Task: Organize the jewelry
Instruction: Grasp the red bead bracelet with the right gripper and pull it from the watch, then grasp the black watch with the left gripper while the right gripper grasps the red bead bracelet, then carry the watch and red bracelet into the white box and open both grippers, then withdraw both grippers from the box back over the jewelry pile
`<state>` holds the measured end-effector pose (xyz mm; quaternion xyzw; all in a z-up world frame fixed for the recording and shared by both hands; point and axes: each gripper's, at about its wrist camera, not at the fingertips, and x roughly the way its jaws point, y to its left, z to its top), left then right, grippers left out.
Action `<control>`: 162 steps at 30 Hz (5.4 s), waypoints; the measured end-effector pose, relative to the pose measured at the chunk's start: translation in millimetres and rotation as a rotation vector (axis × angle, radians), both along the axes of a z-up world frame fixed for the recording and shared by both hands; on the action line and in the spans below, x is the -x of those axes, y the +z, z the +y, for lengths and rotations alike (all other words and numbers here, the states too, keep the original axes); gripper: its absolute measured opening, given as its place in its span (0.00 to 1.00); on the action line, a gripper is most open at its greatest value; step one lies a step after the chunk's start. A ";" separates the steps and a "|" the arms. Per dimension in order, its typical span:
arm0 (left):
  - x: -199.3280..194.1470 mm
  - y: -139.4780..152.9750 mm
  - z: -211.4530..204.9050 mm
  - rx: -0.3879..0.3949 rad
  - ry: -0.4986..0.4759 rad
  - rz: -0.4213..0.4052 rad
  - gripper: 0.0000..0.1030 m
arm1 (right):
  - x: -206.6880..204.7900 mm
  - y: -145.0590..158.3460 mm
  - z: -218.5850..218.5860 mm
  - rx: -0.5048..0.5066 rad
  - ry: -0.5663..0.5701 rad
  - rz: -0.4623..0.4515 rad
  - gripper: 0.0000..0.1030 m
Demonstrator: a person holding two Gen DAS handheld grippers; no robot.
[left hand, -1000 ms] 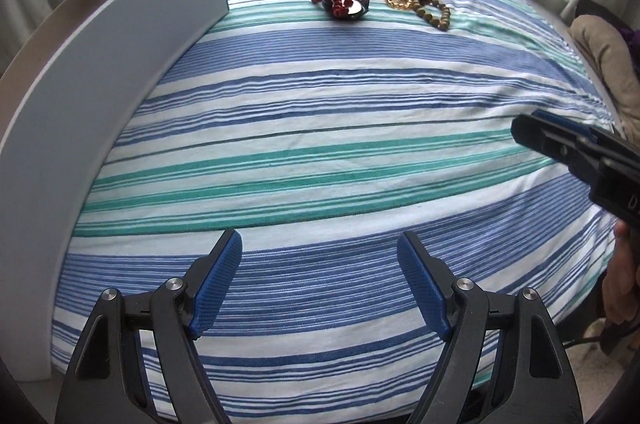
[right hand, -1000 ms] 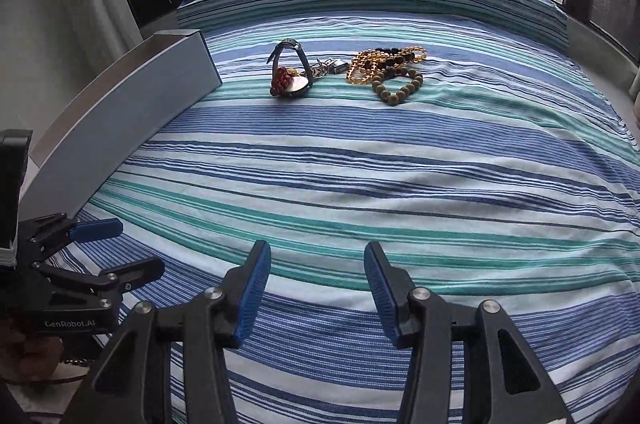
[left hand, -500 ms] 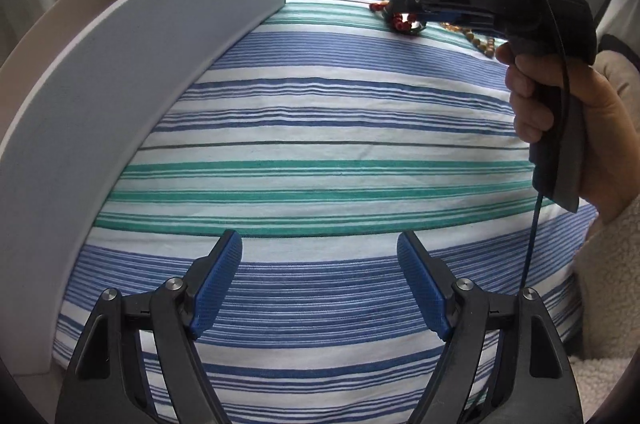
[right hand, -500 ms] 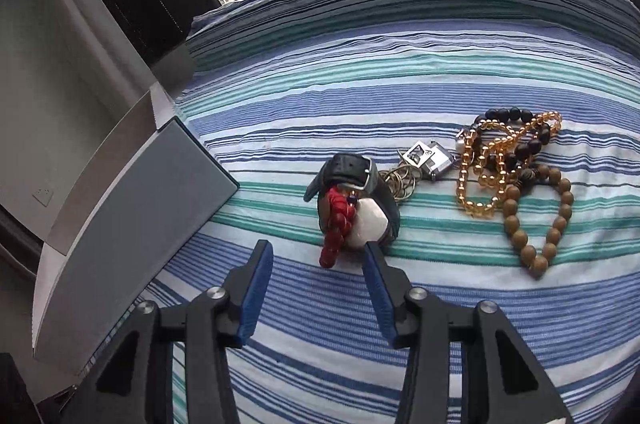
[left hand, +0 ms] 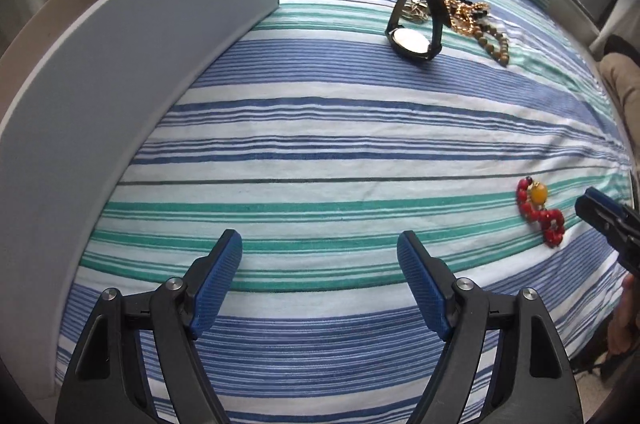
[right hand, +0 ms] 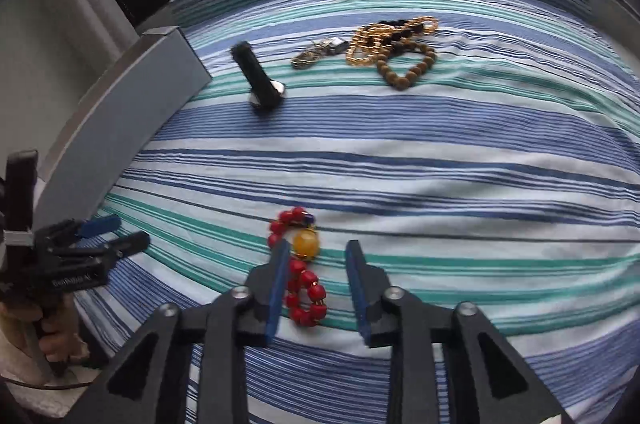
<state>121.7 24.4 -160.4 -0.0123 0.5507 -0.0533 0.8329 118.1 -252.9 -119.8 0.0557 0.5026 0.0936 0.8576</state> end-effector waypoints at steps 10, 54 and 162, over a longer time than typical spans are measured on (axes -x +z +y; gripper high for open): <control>-103.9 71.8 -42.4 0.160 0.082 -0.229 0.83 | 8.7 12.0 -32.6 -0.140 -0.064 -0.058 0.61; -69.3 49.4 -59.1 0.223 -0.194 -0.062 0.82 | 35.5 21.7 -28.0 -0.129 -0.084 -0.109 0.61; 16.4 14.1 -43.8 0.005 -0.100 -0.099 0.92 | 35.9 30.8 26.5 0.213 0.019 -0.185 0.59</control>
